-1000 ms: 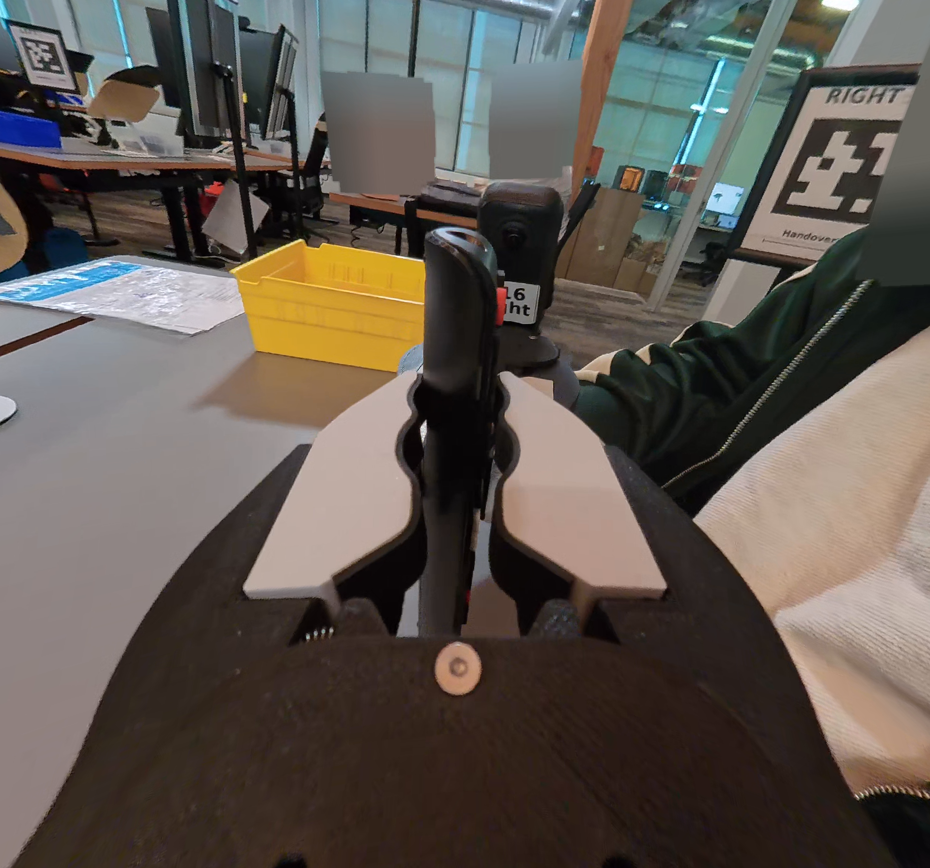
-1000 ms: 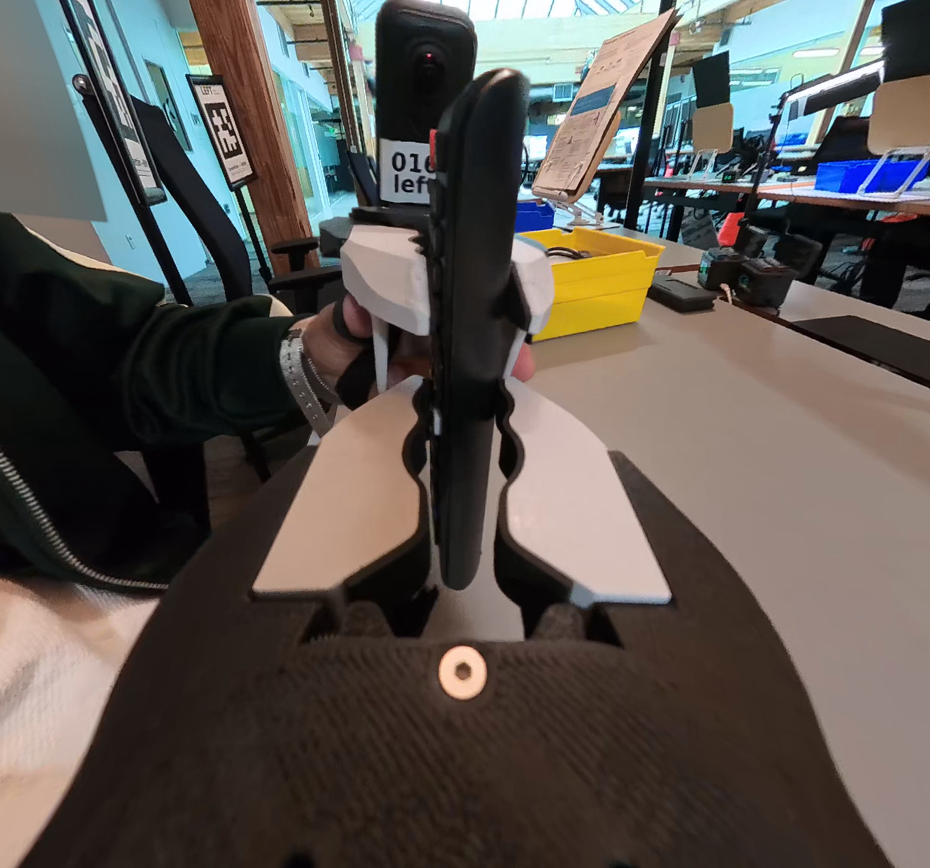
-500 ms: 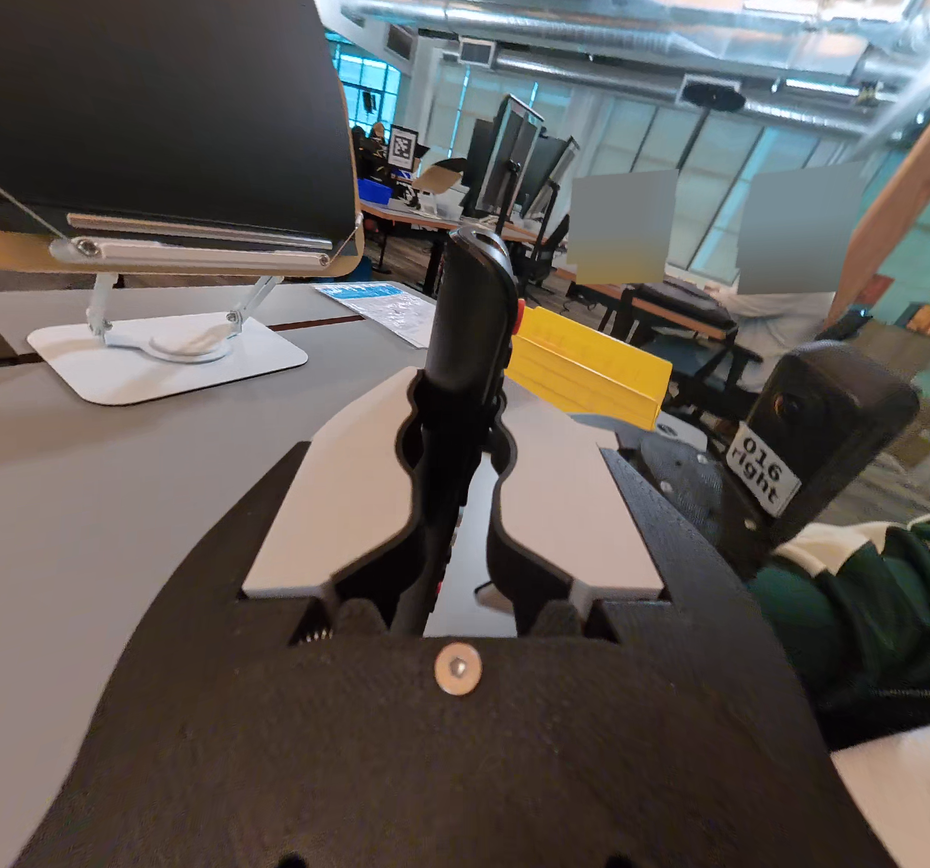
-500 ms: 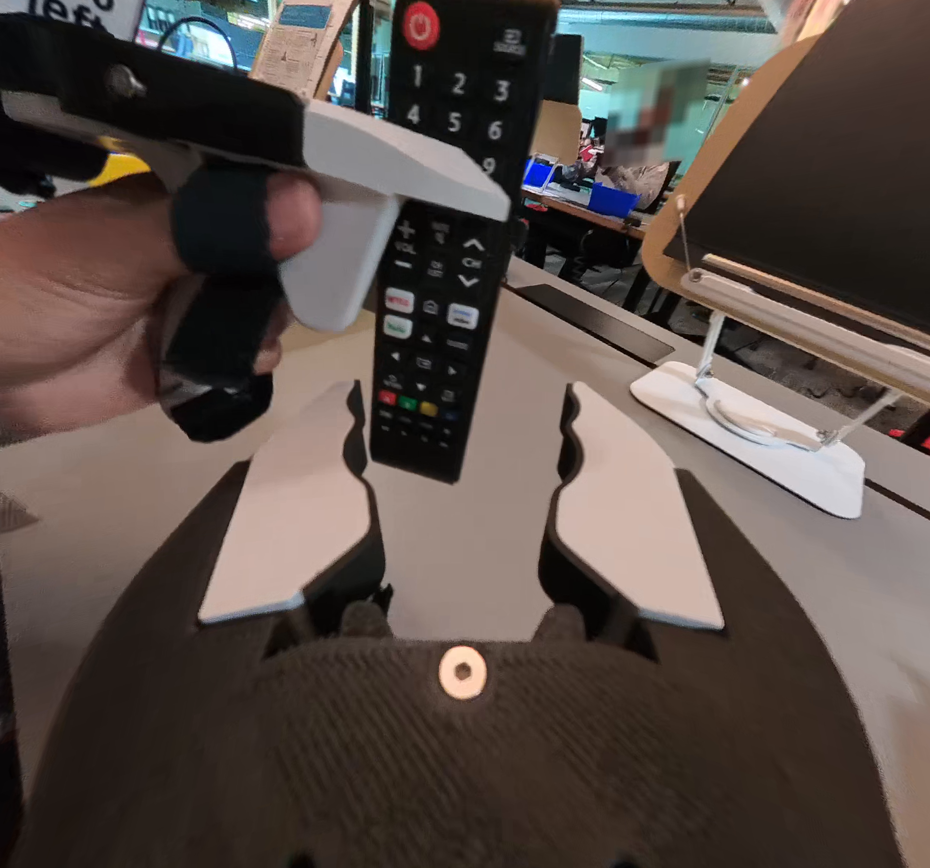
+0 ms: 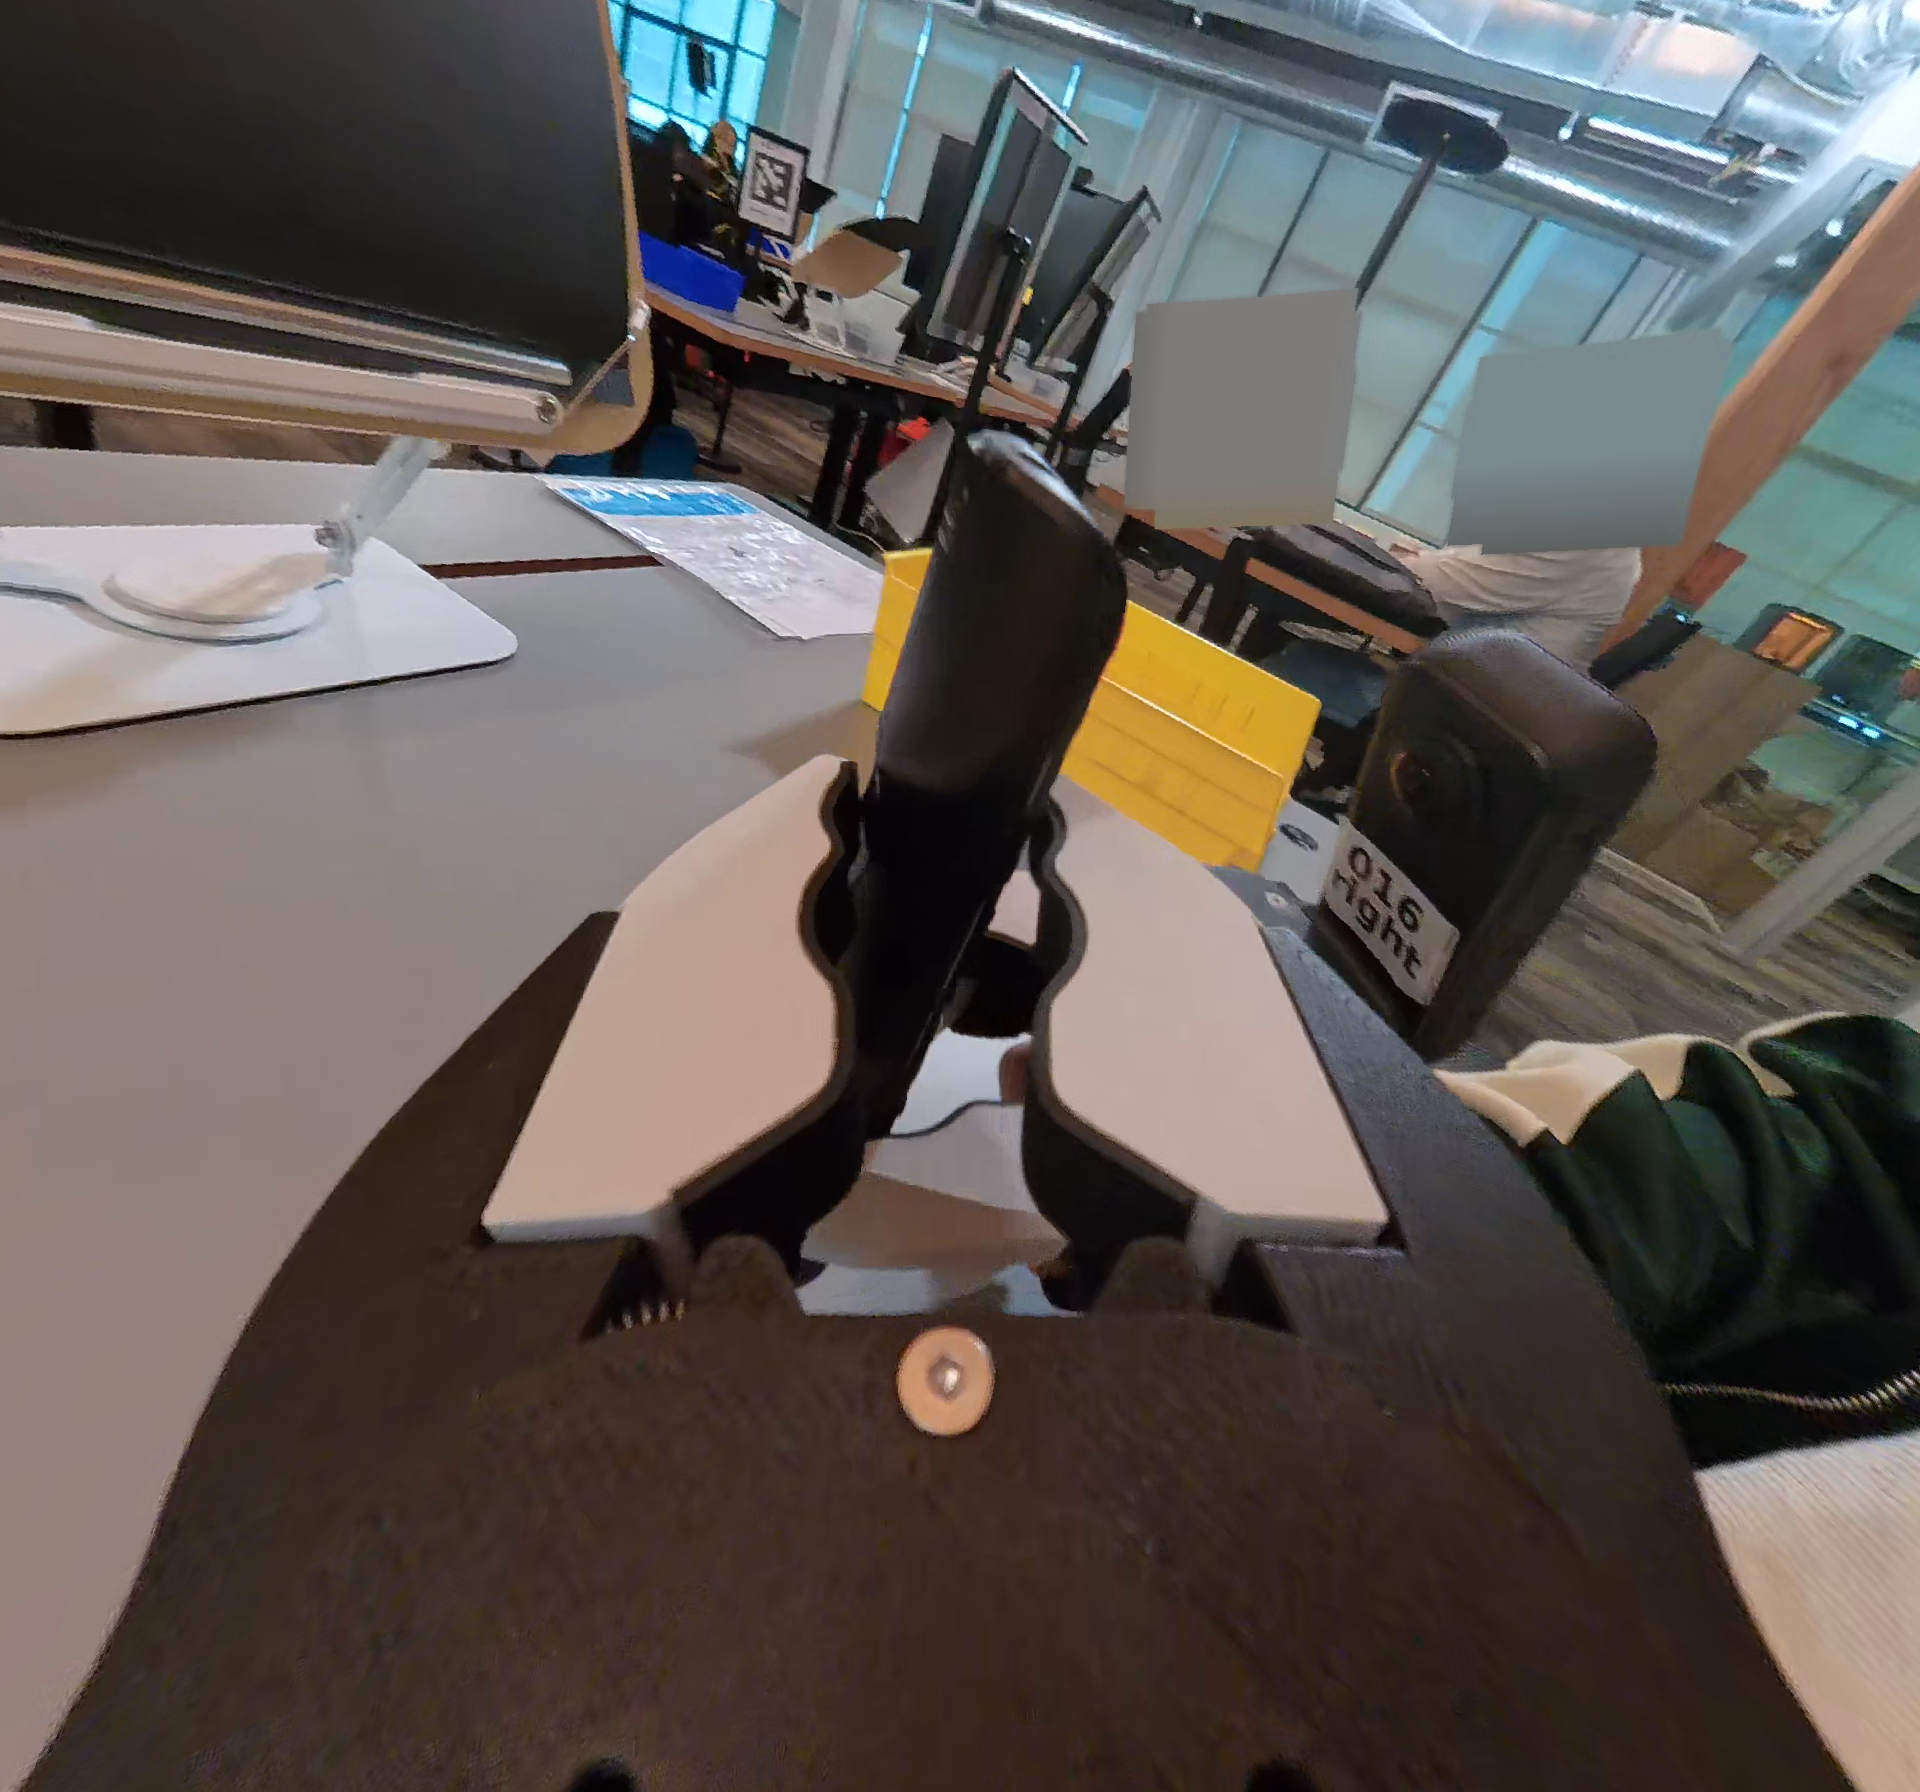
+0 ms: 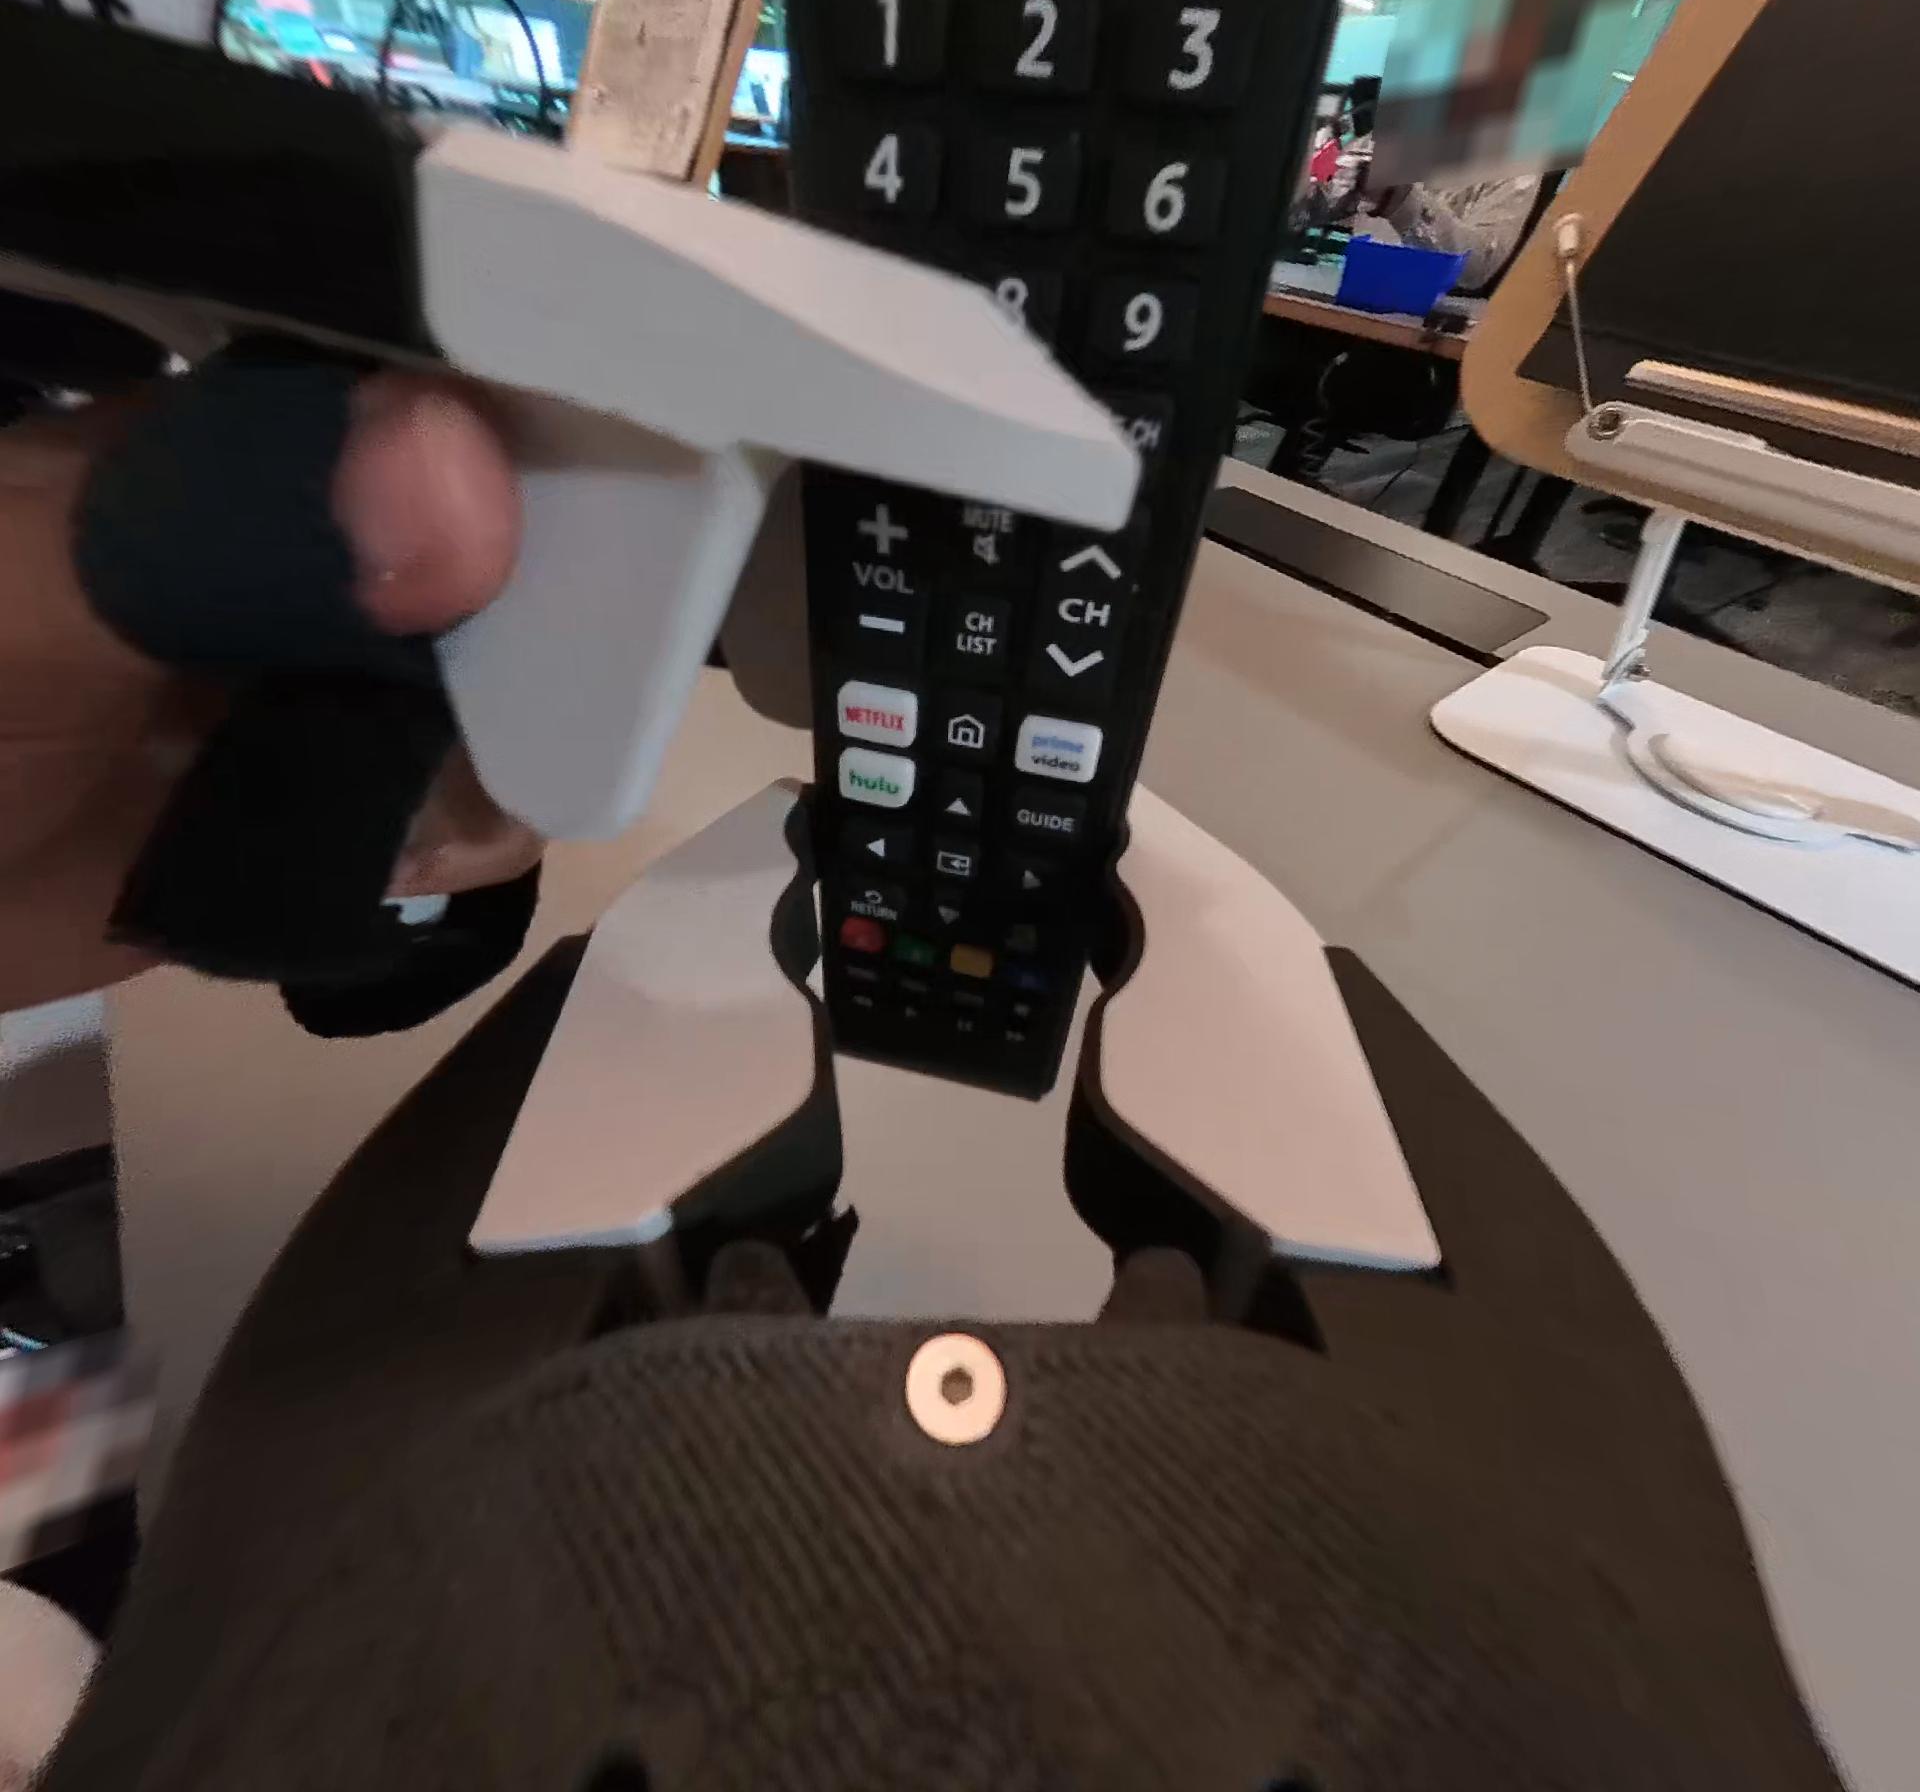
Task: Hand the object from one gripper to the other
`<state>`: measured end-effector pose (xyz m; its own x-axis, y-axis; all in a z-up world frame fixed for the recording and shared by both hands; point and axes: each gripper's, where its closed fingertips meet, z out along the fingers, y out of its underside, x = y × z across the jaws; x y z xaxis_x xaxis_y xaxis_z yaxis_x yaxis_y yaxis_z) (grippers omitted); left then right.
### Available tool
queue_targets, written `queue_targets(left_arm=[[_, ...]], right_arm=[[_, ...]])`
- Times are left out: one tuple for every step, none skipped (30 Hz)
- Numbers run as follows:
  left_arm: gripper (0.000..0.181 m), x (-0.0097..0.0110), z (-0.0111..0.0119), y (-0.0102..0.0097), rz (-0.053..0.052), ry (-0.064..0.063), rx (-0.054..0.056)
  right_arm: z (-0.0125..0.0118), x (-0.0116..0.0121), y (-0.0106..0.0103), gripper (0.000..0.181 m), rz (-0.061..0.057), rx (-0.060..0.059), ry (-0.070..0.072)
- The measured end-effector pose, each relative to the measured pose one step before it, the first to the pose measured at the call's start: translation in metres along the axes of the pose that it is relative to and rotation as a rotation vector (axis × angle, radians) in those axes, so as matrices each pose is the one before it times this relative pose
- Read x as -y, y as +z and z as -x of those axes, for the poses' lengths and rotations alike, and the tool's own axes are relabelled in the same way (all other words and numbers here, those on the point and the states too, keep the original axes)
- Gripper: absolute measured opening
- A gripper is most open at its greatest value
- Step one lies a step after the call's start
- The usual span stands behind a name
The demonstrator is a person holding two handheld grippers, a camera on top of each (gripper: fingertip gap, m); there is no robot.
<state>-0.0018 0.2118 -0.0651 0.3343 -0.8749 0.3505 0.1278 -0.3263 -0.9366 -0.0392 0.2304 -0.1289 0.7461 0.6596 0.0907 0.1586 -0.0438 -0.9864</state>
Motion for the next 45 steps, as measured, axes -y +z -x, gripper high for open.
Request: queue_targets(left_arm=[[0.038,-0.00028,-0.00167,0.00099,0.0059,-0.0018,-0.0086],[0.042,-0.00039,-0.00086,0.00059,0.0049,0.0013,-0.0037],[0.044,-0.00076,-0.00115,0.00047,0.0076,0.0054,-0.0055],[0.045,-0.0007,-0.00056,0.00042,0.0075,0.0091,-0.0014],[0.047,-0.00042,-0.00041,0.00041,0.0063,0.0097,-0.0005],[0.05,-0.00094,-0.00049,0.00047,0.0111,0.0057,-0.0011],[0.052,-0.00089,-0.0007,0.00033,0.0134,0.0015,-0.0029],[0.055,-0.00012,-0.00103,0.00026,0.0097,0.002,-0.005],[0.056,0.00083,-0.00157,-0.00025,0.0054,0.0031,-0.0075],[0.058,0.00133,-0.0012,-0.00033,0.004,0.0061,-0.0042],[0.06,0.00091,-0.00111,-0.00004,0.0098,0.011,-0.0029],[0.063,0.00017,-0.0012,0.00009,0.0172,0.0162,-0.0027],[0.065,-0.0005,-0.00049,0.00017,0.0222,0.0206,0.0034],[0.065,-0.00098,0.00001,-0.00009,0.0262,0.0239,0.0076],[0.065,-0.00114,0.00105,-0.00028,0.0244,0.0222,0.0146],[0.066,-0.00058,0.00075,-0.00033,0.018,0.0204,0.0122],[0.066,-0.00001,0.00072,-0.00055,0.0121,0.0169,0.011],[0.066,0.00036,0.00046,-0.0006,0.0083,0.016,0.0091],[0.066,0.00022,0.00055,-0.00039,0.0085,0.0155,0.0094],[0.067,0.00009,0.00037,-0.00037,0.008,0.0163,0.0079],[0.068,0.00012,0.00061,-0.00026,0.0073,0.0175,0.0099],[0.068,-0.0001,0.00066,-0.00033,0.0084,0.0184,0.0113],[0.069,-0.00025,0.00057,-0.00023,0.0086,0.018,0.0109],[0.069,-0.00017,0.0004,-0.00018,0.0066,0.0162,0.0084],[0.07,-0.00009,0.00003,-0.00008,0.0047,0.0112,0.0054],[0.071,0.00014,0.00002,-0.00027,0.0024,0.0067,0.0042],[0.071,0.00009,0.00003,-0.00013,0.0015,0.0056,0.0024],[0.071,-0.00026,0.00024,-0.00004,0.0031,0.0047,0.0033],[0.071,-0.00076,0.00082,0.00008,0.0062,0.003,0.0071],[0.071,-0.00092,0.00081,0.0001,0.0067,0.0032,0.0063],[0.071,-0.001,0.0006,0.00012,0.0067,0.0015,0.0038],[0.071,-0.00068,0.00064,0.00019,0.0029,0.0,0.0034],[0.07,0.0,0.00014,0.00001,-0.0019,-0.0002,0.0006],[0.07,-0.00022,0.00026,0.00011,-0.0005,-0.0012,0.0009],[0.07,-0.00079,0.00047,0.00024,0.0041,-0.0001,0.0017],[0.07,-0.0007,0.00033,0.00021,0.0042,0.0023,0.0011],[0.07,-0.00027,0.00022,0.0002,0.0011,0.003,0.0017],[0.07,-0.00034,0.00045,-0.00002,0.0022,0.0047,0.0047],[0.07,-0.00057,0.00033,0.00018,0.005,0.0083,0.0057],[0.07,-0.00072,0.0009,0.00003,0.0071,0.0101,0.0102],[0.07,-0.00031,0.00128,-0.00026,0.0048,0.0131,0.0143],[0.07,0.00038,0.00104,-0.00048,0.001,0.0157,0.0137],[0.07,0.00061,0.00029,-0.00039,0.0015,0.0165,0.009],[0.07,0.00055,0.00016,-0.00052,0.0028,0.0137,0.0076],[0.07,0.00092,-0.00046,-0.00047,0.0004,0.0108,0.0022]], right_arm=[[-0.00057,0.00284,-0.00119,0.051,-0.0131,0.0219,0.0224],[-0.00093,0.00275,-0.00158,0.05,-0.0142,0.0217,0.0167],[-0.00137,0.00204,-0.00166,0.05,-0.0099,0.0191,0.008],[-0.00061,0.00218,-0.00185,0.05,-0.0131,0.0253,0.0013],[-0.00049,0.00228,-0.00224,0.05,-0.0129,0.0241,-0.0019],[-0.00058,0.00216,-0.00238,0.05,-0.0109,0.0226,-0.0022],[-0.00145,0.00187,-0.00253,0.05,-0.0068,0.0161,-0.0002],[-0.0019,0.00179,-0.00285,0.05,-0.0063,0.0126,0.0018],[-0.00192,0.00173,-0.00304,0.05,-0.0065,0.0128,0.0043],[-0.00063,0.00251,-0.00314,0.051,-0.0139,0.0253,0.0069],[0.00187,0.00328,-0.00312,0.051,-0.0197,0.0454,0.0146],[0.00212,0.00329,-0.00322,0.051,-0.0201,0.0442,0.0164],[0.0014,0.00255,-0.00313,0.051,-0.0149,0.037,0.0113],[0.00091,0.00058,-0.00287,0.051,-0.0001,0.0308,0.0086],[-0.00388,-0.00056,-0.0031,0.051,0.0053,-0.0115,-0.0064],[-0.00344,-0.00071,-0.00293,0.051,0.0053,-0.01,-0.0102],[-0.00096,-0.00059,-0.00216,0.051,0.0042,0.0089,0.0013],[-0.00124,0.00038,-0.00202,0.051,-0.0026,0.0031,0.0021],[-0.0012,0.00056,-0.00148,0.051,-0.0048,0.001,0.0019],[-0.00054,0.0006,-0.00115,0.051,-0.005,0.0058,0.0047],[-0.00067,0.00042,-0.00082,0.051,-0.0043,0.0025,0.0043],[-0.00071,-0.00024,-0.00054,0.051,-0.0009,0.0009,0.0027],[-0.00012,-0.00056,-0.00041,0.051,0.0015,0.0041,0.0013],[-0.00001,-0.00075,-0.0002,0.051,0.0028,0.002,-0.0005],[0.00005,-0.00064,-0.00006,0.051,0.0026,0.0013,-0.0009],[0.00069,-0.00037,0.00004,0.051,0.0013,0.0054,0.0006],[0.00063,-0.00055,0.00025,0.051,0.0026,0.0028,0.0006],[-0.00047,-0.00119,0.0003,0.051,0.0075,-0.0054,-0.0012],[0.00023,-0.00133,0.00041,0.05,0.0078,-0.0009,-0.0021],[0.0006,-0.00086,0.00054,0.05,0.0042,0.0014,-0.0018],[0.00059,-0.00062,0.00063,0.05,0.0024,0.0004,-0.0013],[0.0009,-0.00061,0.00063,0.05,0.0024,0.0041,-0.0006],[0.00113,-0.00071,0.00067,0.05,0.0024,0.0061,0.0002],[0.00079,-0.0004,0.00045,0.05,-0.0001,0.0033,-0.0011],[0.00092,-0.00022,0.00032,0.05,-0.0007,0.0049,-0.001],[0.00127,-0.00013,0.0003,0.051,0.0002,0.0078,0.0],[0.00081,0.00001,0.00016,0.051,-0.0009,0.005,-0.0014],[0.0013,0.00022,0.00001,0.051,-0.0026,0.0083,-0.0019],[0.00099,-0.00027,0.00009,0.051,0.0005,0.0076,0.0007],[0.00059,-0.00096,0.00035,0.051,0.0044,0.0061,0.0009],[0.0006,-0.0012,0.00025,0.051,0.0047,0.0062,-0.0016],[0.00042,-0.00123,0.00025,0.051,0.0041,0.0045,-0.0023],[0.0003,-0.00093,0.00025,0.051,0.0035,0.004,-0.0012],[0.00066,-0.00049,0.00016,0.051,0.0015,0.0057,0.0003],[0.00078,-0.00003,0.00008,0.051,-0.0005,0.0063,0.0009]])
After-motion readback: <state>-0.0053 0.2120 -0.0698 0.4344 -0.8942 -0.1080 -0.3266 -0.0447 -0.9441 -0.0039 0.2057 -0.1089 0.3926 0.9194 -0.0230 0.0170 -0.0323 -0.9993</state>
